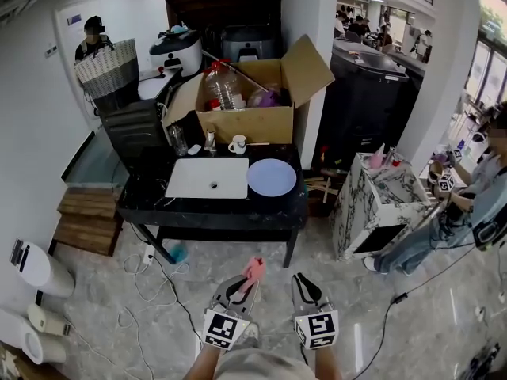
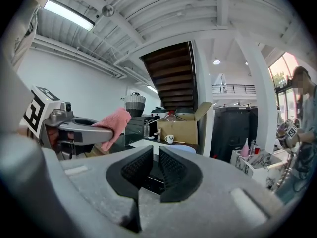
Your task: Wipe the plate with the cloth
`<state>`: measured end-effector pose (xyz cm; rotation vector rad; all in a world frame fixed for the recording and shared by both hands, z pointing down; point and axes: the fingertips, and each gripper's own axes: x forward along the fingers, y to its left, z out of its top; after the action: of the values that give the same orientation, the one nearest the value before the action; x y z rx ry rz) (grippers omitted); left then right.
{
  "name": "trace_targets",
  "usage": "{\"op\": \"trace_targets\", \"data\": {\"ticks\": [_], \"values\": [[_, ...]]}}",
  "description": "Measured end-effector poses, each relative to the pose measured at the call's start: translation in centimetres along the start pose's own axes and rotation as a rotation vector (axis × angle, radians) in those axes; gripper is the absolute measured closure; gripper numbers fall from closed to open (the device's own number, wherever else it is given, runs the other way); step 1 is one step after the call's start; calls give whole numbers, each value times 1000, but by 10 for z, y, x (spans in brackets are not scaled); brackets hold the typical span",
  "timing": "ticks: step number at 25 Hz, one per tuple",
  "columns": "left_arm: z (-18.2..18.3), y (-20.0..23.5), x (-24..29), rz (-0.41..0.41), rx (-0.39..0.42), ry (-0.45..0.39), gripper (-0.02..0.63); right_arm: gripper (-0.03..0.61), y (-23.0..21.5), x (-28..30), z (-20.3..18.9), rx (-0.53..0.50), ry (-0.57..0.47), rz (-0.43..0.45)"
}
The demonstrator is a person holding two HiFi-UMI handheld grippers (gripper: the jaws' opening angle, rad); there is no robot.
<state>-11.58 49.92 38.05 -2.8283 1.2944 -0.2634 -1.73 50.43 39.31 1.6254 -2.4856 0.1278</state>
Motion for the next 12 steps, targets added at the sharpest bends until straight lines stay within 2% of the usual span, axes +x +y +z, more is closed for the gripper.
{"op": "trace_targets", "data": {"ticks": [12], "values": [[-5, 79, 52, -46, -19, -4, 580, 543, -7, 93, 14, -16, 40, -28]]}}
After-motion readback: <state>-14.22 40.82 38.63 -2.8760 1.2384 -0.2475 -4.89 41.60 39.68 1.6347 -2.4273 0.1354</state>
